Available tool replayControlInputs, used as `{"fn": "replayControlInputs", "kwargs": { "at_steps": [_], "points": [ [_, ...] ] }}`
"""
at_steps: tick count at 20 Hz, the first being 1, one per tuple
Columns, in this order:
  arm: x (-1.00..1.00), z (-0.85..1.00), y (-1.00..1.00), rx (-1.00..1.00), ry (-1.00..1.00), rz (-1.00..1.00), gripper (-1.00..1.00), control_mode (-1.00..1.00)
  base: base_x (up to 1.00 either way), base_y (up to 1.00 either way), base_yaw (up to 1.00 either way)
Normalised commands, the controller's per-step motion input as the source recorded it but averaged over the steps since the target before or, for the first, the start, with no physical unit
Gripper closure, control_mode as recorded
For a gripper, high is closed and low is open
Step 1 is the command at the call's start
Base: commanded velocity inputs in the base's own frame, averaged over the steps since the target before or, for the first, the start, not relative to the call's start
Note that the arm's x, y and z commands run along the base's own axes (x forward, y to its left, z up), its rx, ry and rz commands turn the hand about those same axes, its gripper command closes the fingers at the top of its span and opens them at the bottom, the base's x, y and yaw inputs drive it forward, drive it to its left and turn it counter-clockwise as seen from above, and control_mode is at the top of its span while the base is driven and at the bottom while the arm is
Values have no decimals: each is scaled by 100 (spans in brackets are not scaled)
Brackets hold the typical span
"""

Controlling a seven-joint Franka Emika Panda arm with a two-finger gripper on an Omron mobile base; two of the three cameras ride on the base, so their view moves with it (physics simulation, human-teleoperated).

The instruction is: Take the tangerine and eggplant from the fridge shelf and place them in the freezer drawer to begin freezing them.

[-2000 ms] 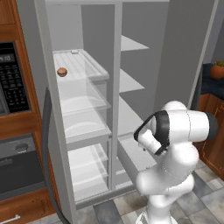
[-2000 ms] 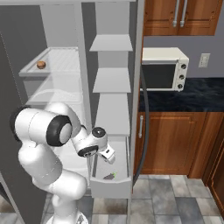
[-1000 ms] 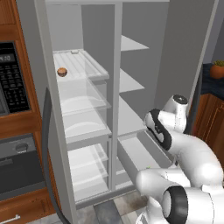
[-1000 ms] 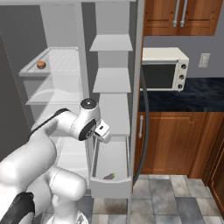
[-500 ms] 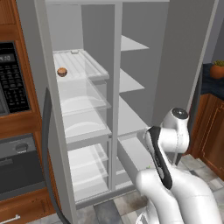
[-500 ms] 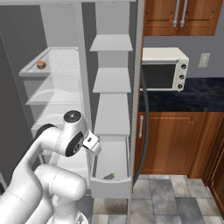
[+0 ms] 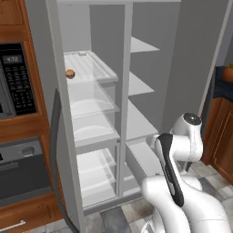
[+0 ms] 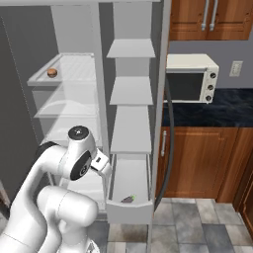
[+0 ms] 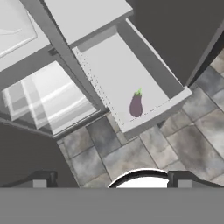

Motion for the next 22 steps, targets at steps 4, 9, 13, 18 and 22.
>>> {"fn": "replayControlInputs", "kwargs": {
  "at_steps": [4, 9, 13, 18, 22],
  "points": [
    [0, 0, 0, 0, 0, 0, -100, 100, -5, 80, 34],
    [0, 0, 0, 0, 0, 0, -100, 100, 45, 32, 45],
    [0, 0, 0, 0, 0, 0, -100, 100, 67, -1, 41],
    [0, 0, 0, 0, 0, 0, -100, 100, 71, -4, 35],
    [0, 0, 0, 0, 0, 0, -100, 100, 72, -32, 9]
  ]
}}
